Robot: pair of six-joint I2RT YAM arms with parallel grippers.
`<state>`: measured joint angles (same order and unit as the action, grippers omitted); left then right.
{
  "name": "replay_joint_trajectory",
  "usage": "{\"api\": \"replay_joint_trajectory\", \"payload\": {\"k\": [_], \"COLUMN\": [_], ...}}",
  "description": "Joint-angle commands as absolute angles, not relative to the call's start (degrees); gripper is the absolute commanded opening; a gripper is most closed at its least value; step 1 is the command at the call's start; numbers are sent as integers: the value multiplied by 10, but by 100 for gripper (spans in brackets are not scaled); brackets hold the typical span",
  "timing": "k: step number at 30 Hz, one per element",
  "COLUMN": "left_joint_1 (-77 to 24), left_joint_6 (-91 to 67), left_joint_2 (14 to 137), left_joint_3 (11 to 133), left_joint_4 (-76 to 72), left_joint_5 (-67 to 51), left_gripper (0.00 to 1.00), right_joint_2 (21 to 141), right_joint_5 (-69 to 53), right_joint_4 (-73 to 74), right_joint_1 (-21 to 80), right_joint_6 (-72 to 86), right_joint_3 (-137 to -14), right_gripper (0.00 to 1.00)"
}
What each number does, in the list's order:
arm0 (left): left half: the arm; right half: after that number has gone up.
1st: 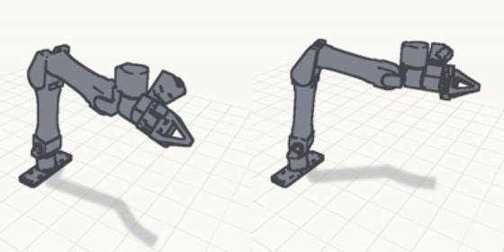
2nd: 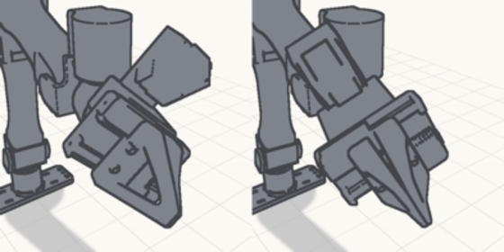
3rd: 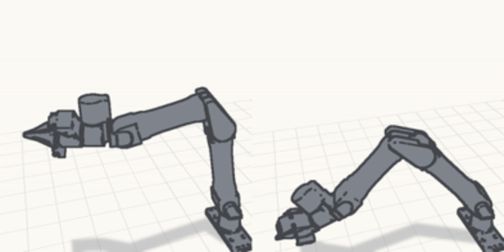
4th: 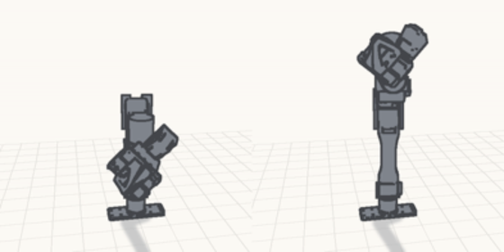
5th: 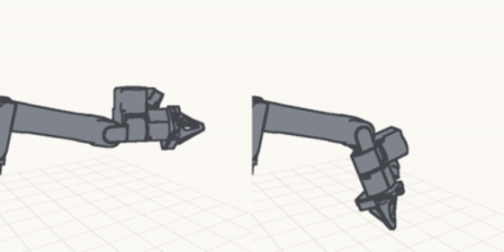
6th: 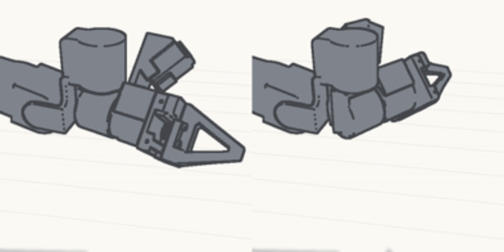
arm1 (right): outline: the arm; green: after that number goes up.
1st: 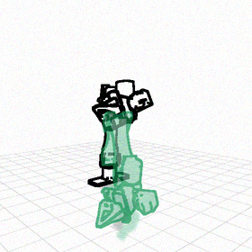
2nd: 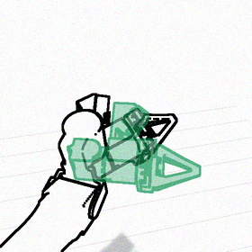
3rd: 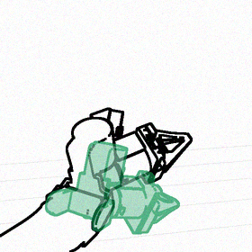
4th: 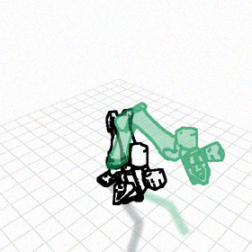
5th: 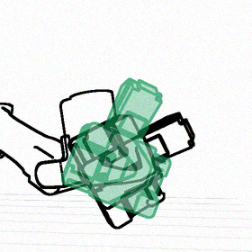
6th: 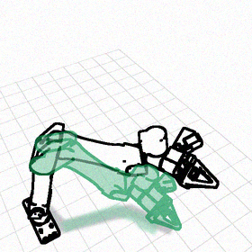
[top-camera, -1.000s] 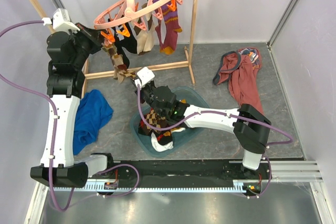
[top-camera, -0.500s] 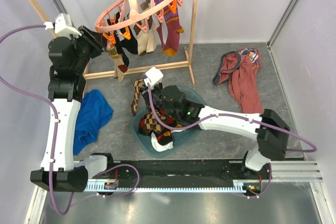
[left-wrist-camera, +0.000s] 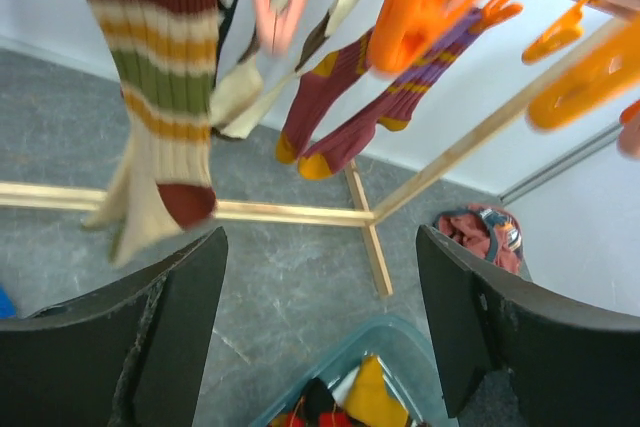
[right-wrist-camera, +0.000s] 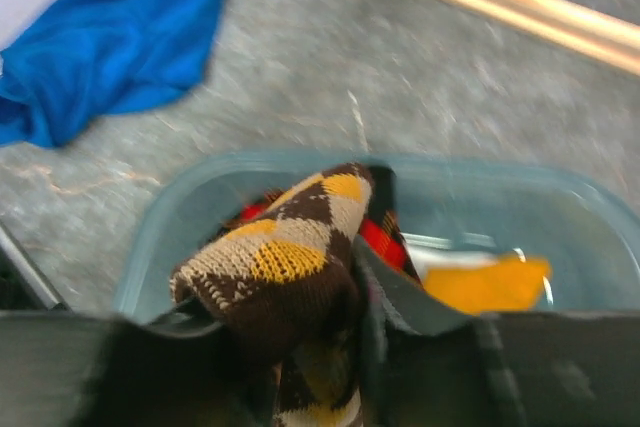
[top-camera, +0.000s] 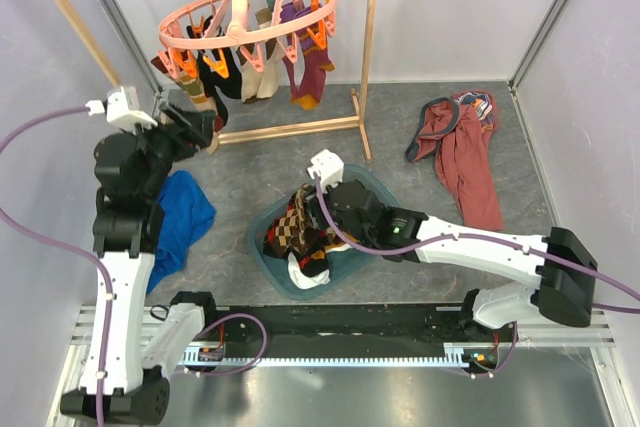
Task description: Remove the socks clipped to the hanger
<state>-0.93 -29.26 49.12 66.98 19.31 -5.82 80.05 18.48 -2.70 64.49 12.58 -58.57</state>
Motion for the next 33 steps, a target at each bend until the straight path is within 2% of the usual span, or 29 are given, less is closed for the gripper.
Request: {"api": "replay_joint_trajectory", "payload": {"k": [1, 4, 5, 6, 7, 8, 13, 20, 28, 33], "left_joint_1": [-8, -9, -9, -9, -10, -11, -55, -106, -115, -117], "left_joint_6": [-294, -300, -299, -296, -292, -288, -264, -241, -244, -242], "left_joint_2": [440, 397, 386, 371, 364, 360, 334, 312, 293, 289], "left_joint_3": [593, 527, 501, 491, 483, 467, 417, 378, 371, 370], "left_joint_4": [192, 180, 175, 173, 172, 171, 128, 87, 80, 90], "left_joint_5": [-109, -166, -179, -185, -191, -209, -266, -295, -305, -288], "left_gripper": [83, 84, 84, 84, 84, 84, 84, 84, 84, 84], "right_joint_2": [759, 768, 772, 775, 781, 783, 776, 774, 831, 896], "right_joint_5": [263, 293, 300, 306, 315, 331, 354, 315, 316, 279], "right_joint_4": [-4, 23, 31, 40, 64, 76, 154, 235, 222, 187], "right_joint_1": [641, 635, 636, 635, 635, 635, 635, 635, 635, 636], "right_joint_6": [168, 168, 170, 174, 179, 184, 216, 251, 289, 338], "right_joint_3": [-532, -525, -526, -530, -541, -548, -609, -680, -693, -655], "right_gripper": [43, 52, 66, 75, 93, 98, 98, 98, 98, 98]}}
